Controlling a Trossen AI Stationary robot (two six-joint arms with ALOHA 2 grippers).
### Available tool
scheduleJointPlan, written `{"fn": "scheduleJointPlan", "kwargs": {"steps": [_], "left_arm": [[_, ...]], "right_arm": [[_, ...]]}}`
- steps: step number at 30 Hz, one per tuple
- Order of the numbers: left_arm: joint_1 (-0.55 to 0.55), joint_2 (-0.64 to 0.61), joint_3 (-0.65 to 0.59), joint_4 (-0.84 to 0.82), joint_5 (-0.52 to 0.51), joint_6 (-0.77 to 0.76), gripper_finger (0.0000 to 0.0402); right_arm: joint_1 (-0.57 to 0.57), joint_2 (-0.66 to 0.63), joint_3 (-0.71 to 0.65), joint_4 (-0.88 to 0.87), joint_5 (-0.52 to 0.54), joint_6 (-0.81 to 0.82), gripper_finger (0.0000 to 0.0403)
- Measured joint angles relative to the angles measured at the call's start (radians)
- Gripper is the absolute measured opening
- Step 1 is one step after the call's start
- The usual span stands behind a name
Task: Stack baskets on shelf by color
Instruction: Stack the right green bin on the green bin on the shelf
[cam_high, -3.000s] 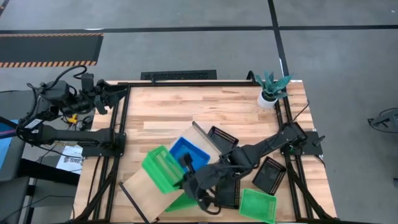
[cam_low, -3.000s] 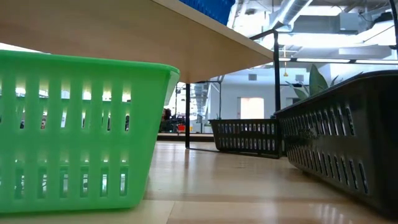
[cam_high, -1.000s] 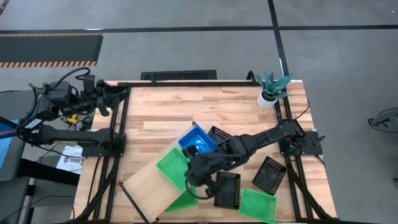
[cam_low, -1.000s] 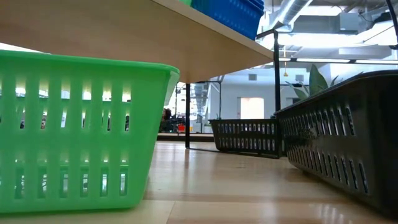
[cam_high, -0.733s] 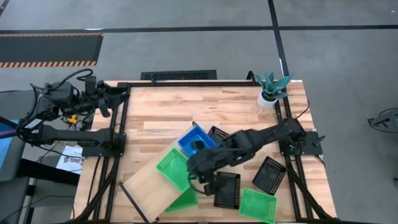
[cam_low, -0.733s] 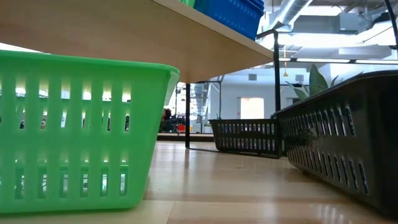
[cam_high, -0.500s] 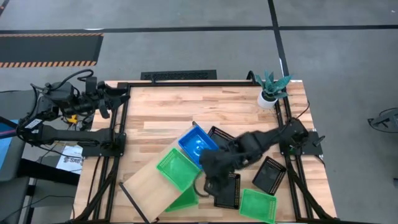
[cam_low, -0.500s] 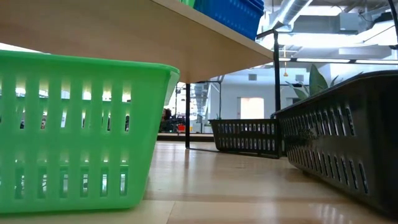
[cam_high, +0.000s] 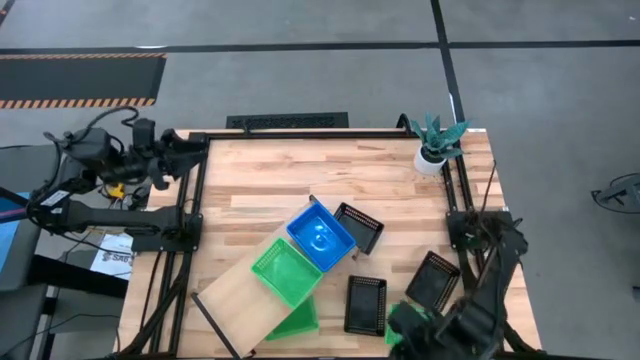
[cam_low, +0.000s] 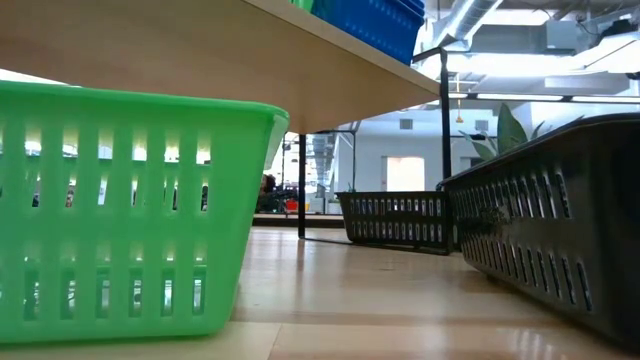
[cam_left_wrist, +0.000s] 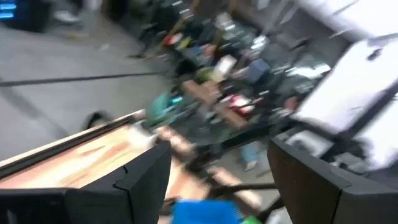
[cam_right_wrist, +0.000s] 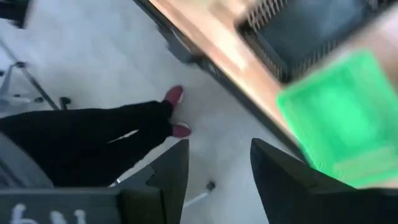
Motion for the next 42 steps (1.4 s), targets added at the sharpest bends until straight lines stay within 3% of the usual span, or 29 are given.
{"fn": "scheduleJointPlan", "kwargs": {"steps": [4,10,19,23,31,42], "left_arm": [[0.000,0.026,0.000,0.211,0.154,-0.005,0.0254],[0.000,0.070,0.000,0.418,0.371,-0.059,0.0254],[0.000,0.074,0.000,0.386,0.319,-0.097,0.0254],[0.000,0.072,0.000,0.377,0.321,-0.096,0.0254],[0.000,0.072,0.000,0.337,0.322,-0.077,0.0254],[0.000,0.072,0.000,0.321,0.264,-0.036,0.0254]], "right_arm": [[0.040,0.039,-0.011,0.000,0.007,0.011,0.0205],[-0.001,0.078,-0.080,0.037,0.000,-0.183,0.0204],[-0.101,0.080,-0.201,0.154,-0.050,-0.449,0.0201],[-0.081,0.080,-0.218,0.105,-0.142,-0.409,0.0199],[-0.007,0.142,-0.219,0.051,-0.182,-0.392,0.0208],[0.006,0.240,-0.219,0.033,-0.217,-0.387,0.0234]]}}
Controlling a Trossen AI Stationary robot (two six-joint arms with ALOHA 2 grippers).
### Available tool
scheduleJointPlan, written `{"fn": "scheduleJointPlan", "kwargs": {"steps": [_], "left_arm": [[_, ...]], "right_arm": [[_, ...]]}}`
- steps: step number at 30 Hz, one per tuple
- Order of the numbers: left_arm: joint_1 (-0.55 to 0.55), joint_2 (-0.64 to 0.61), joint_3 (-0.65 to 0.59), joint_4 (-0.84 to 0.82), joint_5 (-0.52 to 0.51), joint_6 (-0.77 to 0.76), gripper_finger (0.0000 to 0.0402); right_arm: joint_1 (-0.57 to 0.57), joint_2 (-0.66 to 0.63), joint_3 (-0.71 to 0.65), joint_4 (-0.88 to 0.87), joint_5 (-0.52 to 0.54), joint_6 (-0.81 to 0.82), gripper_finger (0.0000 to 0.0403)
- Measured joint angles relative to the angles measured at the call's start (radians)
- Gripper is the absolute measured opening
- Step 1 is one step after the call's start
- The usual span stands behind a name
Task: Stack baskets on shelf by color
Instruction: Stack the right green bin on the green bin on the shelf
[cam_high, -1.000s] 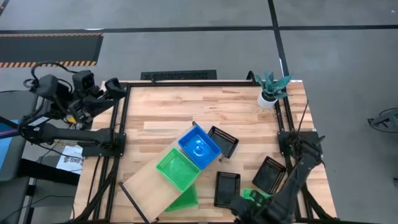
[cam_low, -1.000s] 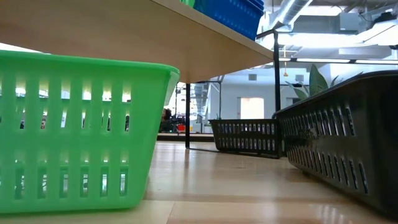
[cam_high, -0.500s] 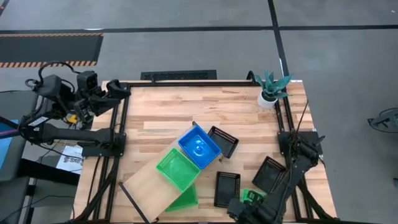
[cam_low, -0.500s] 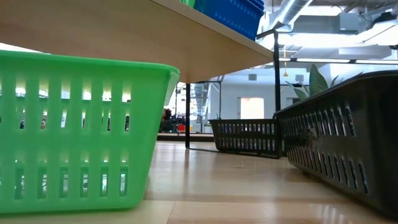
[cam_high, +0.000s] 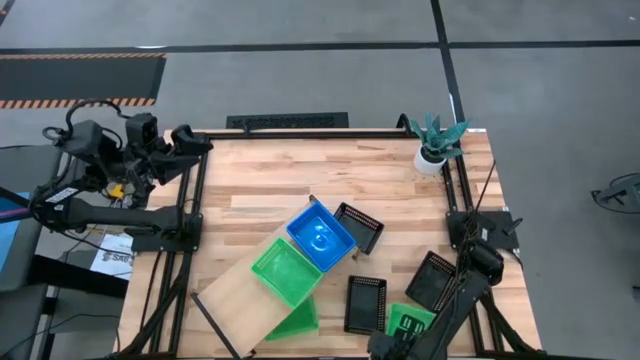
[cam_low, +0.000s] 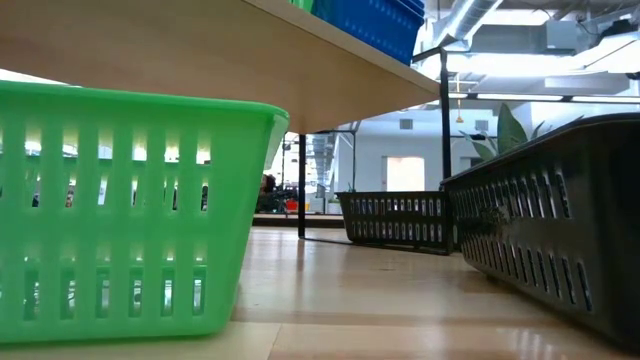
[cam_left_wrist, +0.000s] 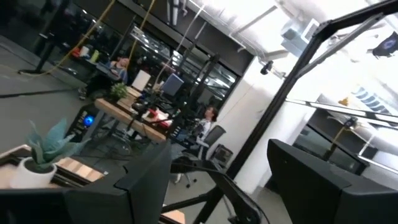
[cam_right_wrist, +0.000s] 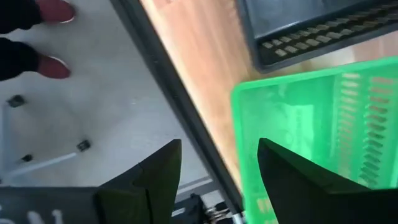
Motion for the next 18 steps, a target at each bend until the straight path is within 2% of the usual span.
{"fn": "scheduleJointPlan", "kwargs": {"steps": [6,10,14,16,18], "left_arm": [[0.000,0.000,0.000,0.000,-0.002,0.031,0.0254],[0.000,0.000,0.000,0.000,-0.002,0.021,0.0254],[0.000,0.000,0.000,0.000,-0.002,0.021,0.0254],[0.000,0.000,0.000,0.000,-0.002,0.021,0.0254],[0.000,0.000,0.000,0.000,-0.002,0.020,0.0254]], "right_arm": [[-0.010,-0.007,-0.084,0.011,-0.003,-0.012,0.0235],[-0.013,-0.009,-0.164,0.101,-0.051,-0.029,0.0235],[-0.013,-0.010,-0.245,0.178,-0.056,0.002,0.0232],[-0.021,-0.010,-0.254,0.171,-0.057,0.022,0.0217],[-0.029,-0.010,-0.255,0.176,-0.057,0.024,0.0186]]}}
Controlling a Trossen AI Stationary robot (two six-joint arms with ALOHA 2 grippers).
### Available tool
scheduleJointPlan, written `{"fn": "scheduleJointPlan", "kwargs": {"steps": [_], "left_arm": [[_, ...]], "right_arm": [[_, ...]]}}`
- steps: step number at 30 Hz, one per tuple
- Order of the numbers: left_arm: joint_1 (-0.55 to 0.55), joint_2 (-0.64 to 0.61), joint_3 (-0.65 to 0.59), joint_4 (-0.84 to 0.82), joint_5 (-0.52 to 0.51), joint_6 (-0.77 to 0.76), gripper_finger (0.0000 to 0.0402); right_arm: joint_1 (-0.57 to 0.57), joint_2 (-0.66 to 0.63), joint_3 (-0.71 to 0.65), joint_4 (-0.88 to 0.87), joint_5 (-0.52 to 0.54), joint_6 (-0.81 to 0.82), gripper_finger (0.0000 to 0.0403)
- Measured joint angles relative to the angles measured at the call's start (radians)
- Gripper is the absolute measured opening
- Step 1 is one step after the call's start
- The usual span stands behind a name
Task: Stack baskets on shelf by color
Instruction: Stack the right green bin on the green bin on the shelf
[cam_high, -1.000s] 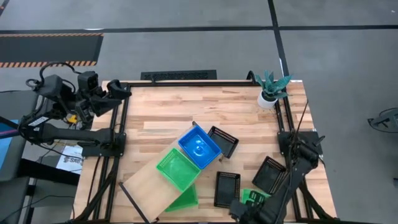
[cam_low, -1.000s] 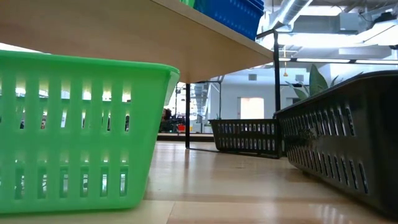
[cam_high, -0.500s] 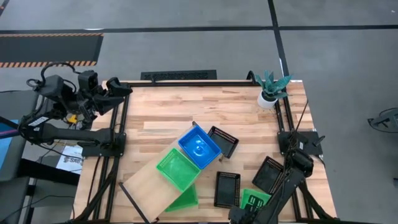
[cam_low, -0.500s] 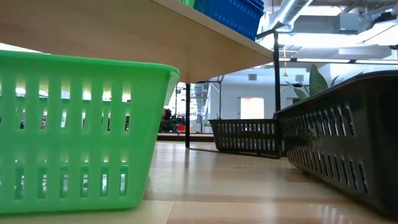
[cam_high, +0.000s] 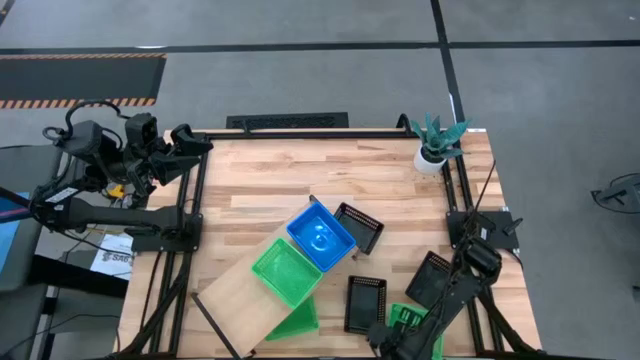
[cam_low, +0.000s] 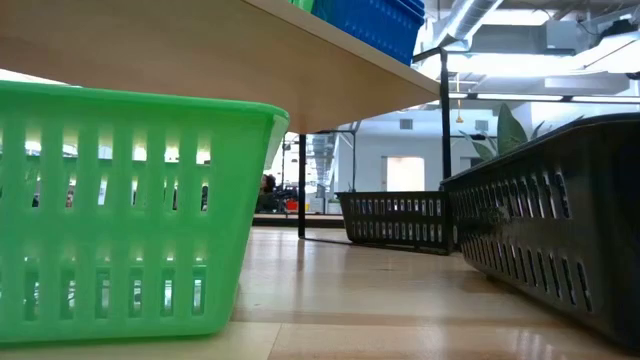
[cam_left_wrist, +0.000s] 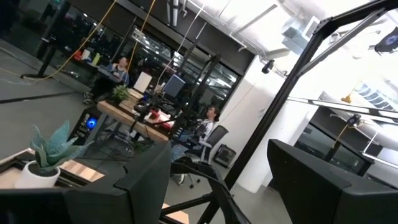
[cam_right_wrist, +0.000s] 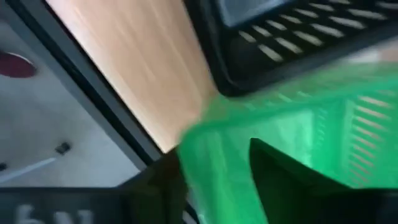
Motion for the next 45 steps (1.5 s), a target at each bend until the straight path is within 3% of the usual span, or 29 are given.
{"fn": "scheduleJointPlan", "kwargs": {"steps": [5,7,16,23,26,35,45], "left_arm": [[0.000,0.000,0.000,0.000,-0.002,-0.017,0.0254],[0.000,0.000,0.000,0.000,-0.003,-0.021,0.0254],[0.000,0.000,0.000,0.000,-0.044,-0.027,0.0254],[0.000,0.000,0.000,-0.024,-0.059,-0.037,0.0254],[0.000,0.000,0.000,-0.047,-0.091,-0.057,0.0254],[0.000,0.000,0.000,-0.083,-0.140,-0.104,0.0254],[0.000,0.000,0.001,-0.091,-0.151,-0.131,0.0254]], "right_arm": [[-0.011,0.000,0.015,0.015,-0.009,-0.008,0.0047],[-0.012,0.000,0.035,0.014,-0.012,-0.012,0.0016],[-0.005,-0.072,0.264,-0.099,-0.016,-0.012,0.0006],[-0.105,-0.206,0.505,-0.144,0.185,-0.148,0.0004],[-0.203,-0.264,0.493,-0.081,0.216,-0.283,0.0004],[-0.472,-0.263,0.507,0.052,0.053,-0.556,0.0004],[-0.478,-0.268,0.506,0.303,-0.081,-0.584,0.0004]]}}
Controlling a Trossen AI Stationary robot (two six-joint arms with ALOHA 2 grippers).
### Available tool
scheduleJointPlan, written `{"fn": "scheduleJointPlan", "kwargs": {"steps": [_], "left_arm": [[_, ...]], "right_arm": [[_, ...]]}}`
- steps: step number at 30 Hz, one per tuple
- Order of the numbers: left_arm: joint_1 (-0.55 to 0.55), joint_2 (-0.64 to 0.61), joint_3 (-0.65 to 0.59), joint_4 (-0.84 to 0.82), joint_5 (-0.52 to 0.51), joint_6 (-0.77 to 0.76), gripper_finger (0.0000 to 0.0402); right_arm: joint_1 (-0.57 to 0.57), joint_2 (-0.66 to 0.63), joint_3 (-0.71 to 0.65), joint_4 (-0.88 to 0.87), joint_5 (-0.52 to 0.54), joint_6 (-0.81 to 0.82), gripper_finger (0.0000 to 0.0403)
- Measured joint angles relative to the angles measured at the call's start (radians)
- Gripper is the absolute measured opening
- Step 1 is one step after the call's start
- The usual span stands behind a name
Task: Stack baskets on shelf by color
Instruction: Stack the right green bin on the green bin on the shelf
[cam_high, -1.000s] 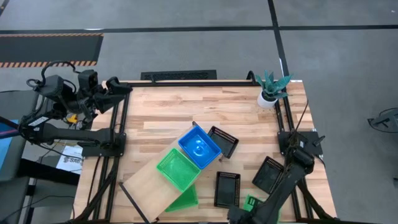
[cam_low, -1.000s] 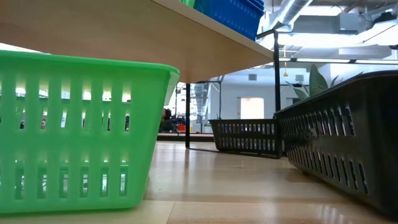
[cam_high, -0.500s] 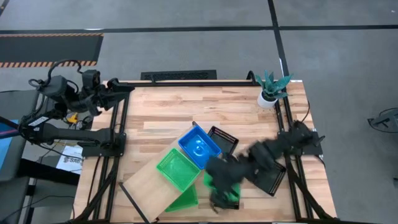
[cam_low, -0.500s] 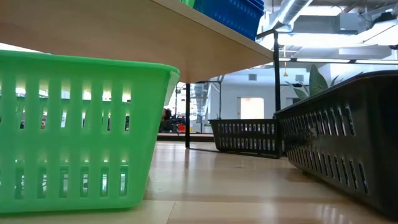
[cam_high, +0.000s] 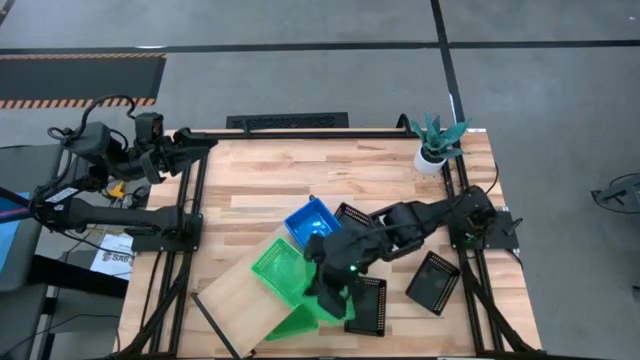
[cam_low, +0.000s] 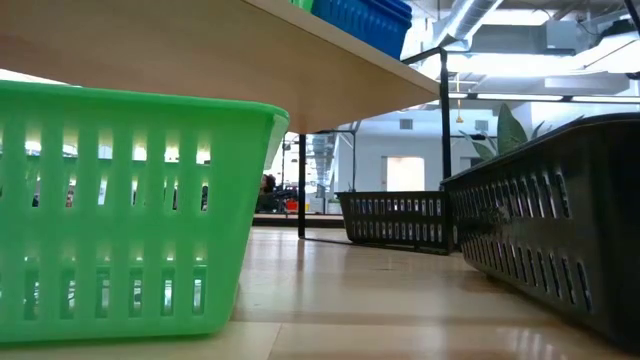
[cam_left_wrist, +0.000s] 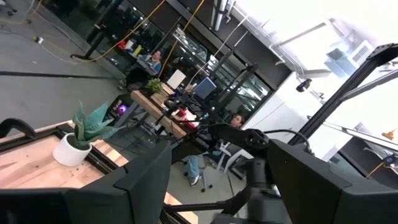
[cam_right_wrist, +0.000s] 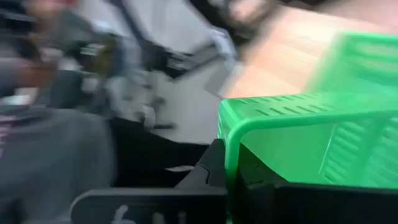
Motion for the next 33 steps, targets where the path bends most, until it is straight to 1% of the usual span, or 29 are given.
{"fn": "scheduleJointPlan", "kwargs": {"steps": [2,4,6,12,17,23,26,33], "left_arm": [[0.000,0.000,0.000,0.000,-0.002,0.000,0.0254],[0.000,0.000,0.000,-0.001,-0.007,0.000,0.0254],[0.000,0.000,0.000,-0.001,-0.008,0.000,0.0254],[0.000,0.000,0.000,-0.007,-0.008,0.000,0.0254],[0.000,0.000,0.000,-0.026,-0.008,0.000,0.0254],[0.000,0.000,0.000,-0.045,-0.008,0.000,0.0254],[0.000,0.000,0.000,-0.057,-0.008,0.001,0.0254],[0.000,0.000,0.000,-0.058,-0.008,0.007,0.0254]], "right_arm": [[0.011,-0.006,0.000,0.097,-0.024,-0.013,0.0004],[0.013,-0.018,0.000,0.180,-0.026,-0.041,0.0004],[-0.004,-0.025,0.003,0.229,-0.026,-0.066,0.0004],[-0.084,0.002,0.000,0.198,-0.016,-0.076,0.0004],[-0.119,0.011,-0.005,0.148,-0.016,-0.074,0.0005],[-0.123,0.014,-0.007,0.116,-0.015,-0.074,0.0007],[-0.123,0.015,-0.007,0.073,-0.011,-0.074,0.0012],[-0.120,0.016,-0.008,0.046,0.014,-0.074,0.0037]]}}
